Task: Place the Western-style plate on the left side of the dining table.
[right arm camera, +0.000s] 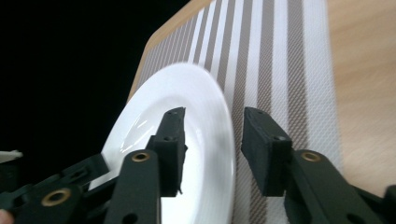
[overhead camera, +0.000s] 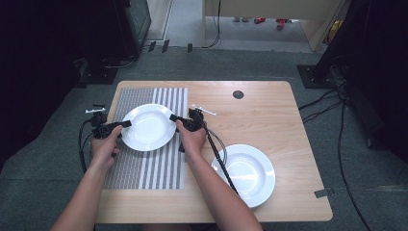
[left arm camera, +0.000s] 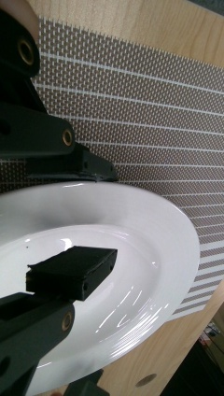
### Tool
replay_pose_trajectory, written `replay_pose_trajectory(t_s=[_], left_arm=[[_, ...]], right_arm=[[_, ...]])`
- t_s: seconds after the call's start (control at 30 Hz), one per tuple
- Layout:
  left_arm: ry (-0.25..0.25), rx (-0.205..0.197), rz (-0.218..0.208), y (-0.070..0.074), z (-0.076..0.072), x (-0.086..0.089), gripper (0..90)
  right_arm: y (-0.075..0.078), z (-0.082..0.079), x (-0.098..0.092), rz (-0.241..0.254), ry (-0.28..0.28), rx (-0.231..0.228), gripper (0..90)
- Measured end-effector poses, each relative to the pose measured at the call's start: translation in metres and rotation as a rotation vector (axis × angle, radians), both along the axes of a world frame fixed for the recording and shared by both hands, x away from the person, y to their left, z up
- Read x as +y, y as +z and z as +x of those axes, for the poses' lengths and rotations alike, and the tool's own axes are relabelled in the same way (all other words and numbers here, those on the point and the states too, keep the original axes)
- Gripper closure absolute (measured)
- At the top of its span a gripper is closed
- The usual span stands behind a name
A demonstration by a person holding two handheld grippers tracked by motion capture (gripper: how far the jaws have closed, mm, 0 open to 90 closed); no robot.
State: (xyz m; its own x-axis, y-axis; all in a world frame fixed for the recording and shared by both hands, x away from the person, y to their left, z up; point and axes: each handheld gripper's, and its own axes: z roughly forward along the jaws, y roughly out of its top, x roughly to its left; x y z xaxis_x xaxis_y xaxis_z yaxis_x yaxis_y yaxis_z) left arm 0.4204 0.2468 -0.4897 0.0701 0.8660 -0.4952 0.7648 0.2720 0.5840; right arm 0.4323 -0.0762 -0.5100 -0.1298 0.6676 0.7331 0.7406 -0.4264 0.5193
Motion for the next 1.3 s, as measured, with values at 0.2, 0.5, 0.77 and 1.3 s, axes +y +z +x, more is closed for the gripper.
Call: replay_pose_trajectory(t_s=[0.2, 0.5, 0.77, 1.3], left_arm=[[0.026, -0.026, 0.059, 0.014, -0.004, -0.007, 46.8], [0.024, -0.098, 0.110, 0.046, -0.014, -0.018, 25.2], [-0.011, -0.163, 0.153, 0.070, -0.028, -0.028, 18.9], [-0.060, -0.256, 0.147, 0.096, -0.062, -0.039, 15.9]], right_arm=[[0.015, -0.003, -0.006, -0.067, -0.011, -0.042, 52.3], [0.043, -0.014, -0.009, -0.137, 0.022, -0.122, 45.1], [0.068, -0.026, -0.018, -0.178, 0.101, -0.185, 39.7], [0.113, -0.065, -0.077, -0.189, 0.186, -0.310, 29.3]])
